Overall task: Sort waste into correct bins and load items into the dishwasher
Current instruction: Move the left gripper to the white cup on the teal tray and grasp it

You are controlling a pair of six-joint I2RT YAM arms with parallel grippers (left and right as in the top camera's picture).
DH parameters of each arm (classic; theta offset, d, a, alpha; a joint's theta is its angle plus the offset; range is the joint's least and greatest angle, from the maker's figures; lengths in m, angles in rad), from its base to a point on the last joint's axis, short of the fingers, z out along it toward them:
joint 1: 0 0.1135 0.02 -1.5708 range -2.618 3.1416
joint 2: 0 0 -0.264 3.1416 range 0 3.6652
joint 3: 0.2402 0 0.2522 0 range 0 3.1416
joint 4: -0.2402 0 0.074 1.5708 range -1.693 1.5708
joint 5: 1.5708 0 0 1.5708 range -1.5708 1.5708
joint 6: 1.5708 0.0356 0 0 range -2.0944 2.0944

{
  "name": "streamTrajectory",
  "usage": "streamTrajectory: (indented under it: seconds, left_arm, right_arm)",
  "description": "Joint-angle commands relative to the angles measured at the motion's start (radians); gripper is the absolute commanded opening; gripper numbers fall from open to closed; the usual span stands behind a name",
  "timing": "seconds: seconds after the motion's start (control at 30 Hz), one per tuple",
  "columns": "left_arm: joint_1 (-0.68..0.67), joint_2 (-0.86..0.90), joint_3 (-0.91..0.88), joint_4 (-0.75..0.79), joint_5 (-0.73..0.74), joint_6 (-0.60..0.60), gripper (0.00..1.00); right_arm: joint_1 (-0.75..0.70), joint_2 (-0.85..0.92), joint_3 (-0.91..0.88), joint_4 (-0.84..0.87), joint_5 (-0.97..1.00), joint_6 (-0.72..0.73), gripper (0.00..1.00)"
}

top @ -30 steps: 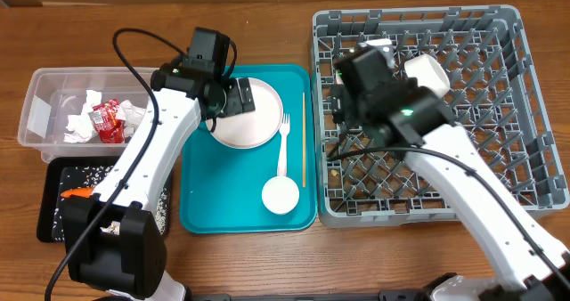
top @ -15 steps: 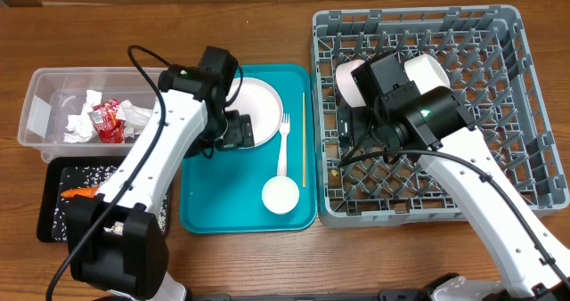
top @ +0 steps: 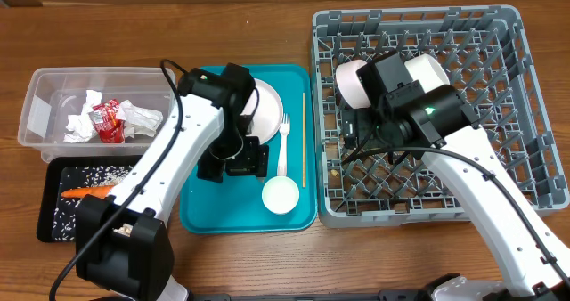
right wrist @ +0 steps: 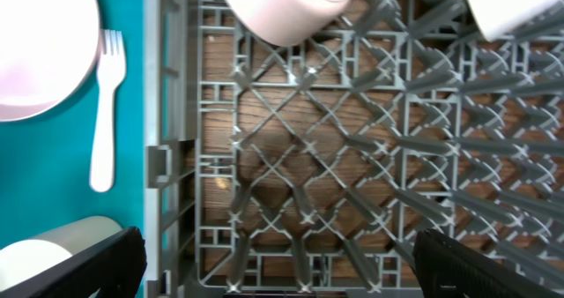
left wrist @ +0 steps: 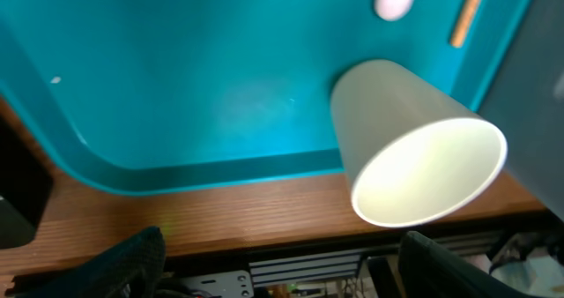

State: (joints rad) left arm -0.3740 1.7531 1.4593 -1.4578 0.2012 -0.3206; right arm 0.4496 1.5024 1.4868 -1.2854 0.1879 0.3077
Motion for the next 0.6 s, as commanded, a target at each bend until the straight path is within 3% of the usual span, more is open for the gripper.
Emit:
streamTrajectory:
  seconds: [0.0, 0.57]
  left_arm:
    - [-0.036, 0.0, -0.016, 0.0, 0.043, 0.029, 0.87]
    - [-0.065, 0.0, -0.254, 0.264, 0.107, -0.024, 0.79]
  right_arm:
    - [-0.027, -0.014, 0.011, -0.006, 0.005, 0.004, 1.0]
    - [-0.039, -0.014, 0.011, -0.034, 0.005, 0.004, 1.0]
